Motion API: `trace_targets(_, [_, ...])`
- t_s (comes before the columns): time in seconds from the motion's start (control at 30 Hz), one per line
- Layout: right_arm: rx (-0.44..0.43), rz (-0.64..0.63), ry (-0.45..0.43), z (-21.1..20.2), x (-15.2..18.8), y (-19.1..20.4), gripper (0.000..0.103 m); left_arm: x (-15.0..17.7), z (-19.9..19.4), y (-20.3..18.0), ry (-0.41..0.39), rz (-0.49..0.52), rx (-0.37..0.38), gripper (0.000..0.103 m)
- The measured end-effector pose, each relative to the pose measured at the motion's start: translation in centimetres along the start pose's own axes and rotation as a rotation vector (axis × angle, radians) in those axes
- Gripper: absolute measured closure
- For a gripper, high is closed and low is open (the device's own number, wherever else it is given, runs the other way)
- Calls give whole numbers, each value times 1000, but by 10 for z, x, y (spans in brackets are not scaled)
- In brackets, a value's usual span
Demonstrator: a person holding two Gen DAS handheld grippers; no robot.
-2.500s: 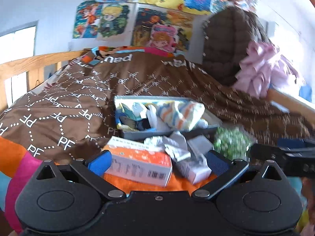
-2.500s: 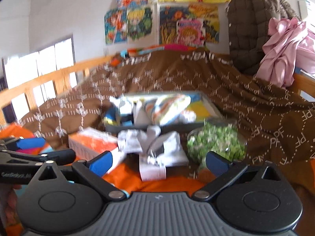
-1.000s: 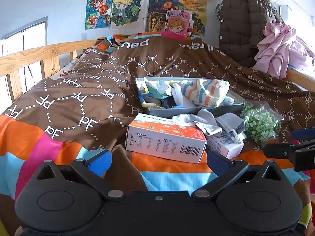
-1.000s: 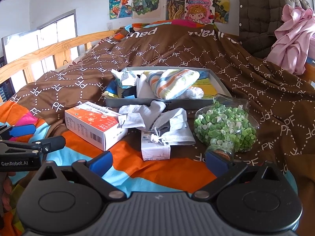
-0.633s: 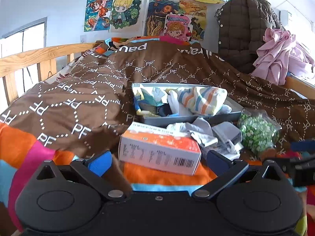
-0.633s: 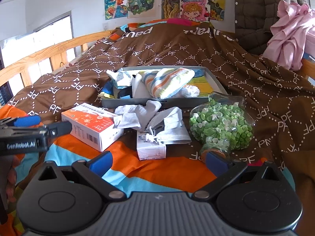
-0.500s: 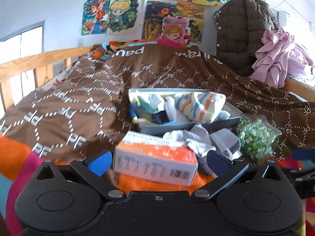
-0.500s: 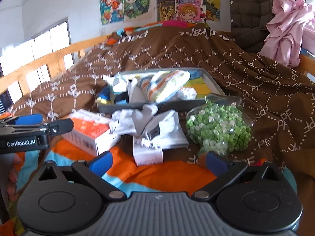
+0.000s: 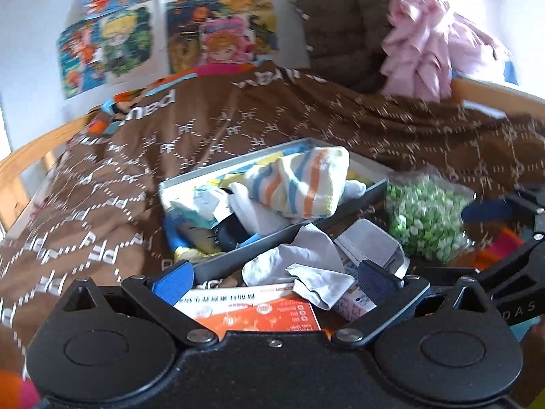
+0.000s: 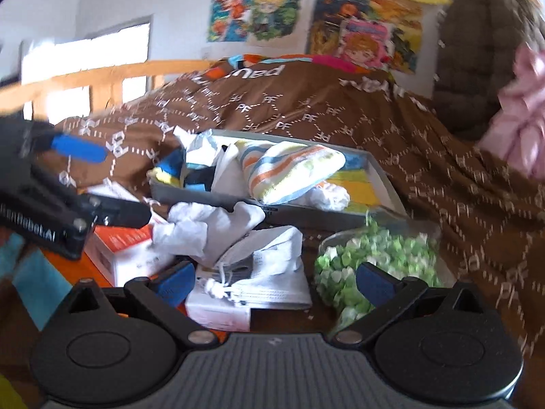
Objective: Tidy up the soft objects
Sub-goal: 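Grasp the white cloth with the left gripper while the right grasps the white face mask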
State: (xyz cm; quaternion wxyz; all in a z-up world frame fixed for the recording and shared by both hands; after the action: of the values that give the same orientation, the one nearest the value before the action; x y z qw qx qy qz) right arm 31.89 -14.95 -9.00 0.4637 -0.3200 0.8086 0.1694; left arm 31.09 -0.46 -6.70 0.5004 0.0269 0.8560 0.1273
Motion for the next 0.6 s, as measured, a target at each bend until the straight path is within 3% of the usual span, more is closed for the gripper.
trace_targets(0.2, [-7, -146, 18, 16, 3, 3, 0, 4, 26, -7, 38, 77, 49, 1])
trace_targets(0.37, [-35, -161, 16, 26, 5, 3, 0, 5, 46, -15, 70, 88, 79, 1])
trace_targets(0.6, [-52, -180, 7, 43, 6, 5, 1, 3, 84, -19, 210, -40, 143, 1])
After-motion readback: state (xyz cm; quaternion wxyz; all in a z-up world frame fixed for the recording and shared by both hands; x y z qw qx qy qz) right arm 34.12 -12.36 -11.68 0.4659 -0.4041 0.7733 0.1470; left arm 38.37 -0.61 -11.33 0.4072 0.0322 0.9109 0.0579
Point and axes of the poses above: each gripper's, at about its wrist camera, not at the fingertips, and z roughly the way its jaws point, y to its left, x to its underside, the point moved 9 cm from there along z, roughly the way its jaws point, and after that the axes turned 13 degrees about -x, right-handed, at the moved point
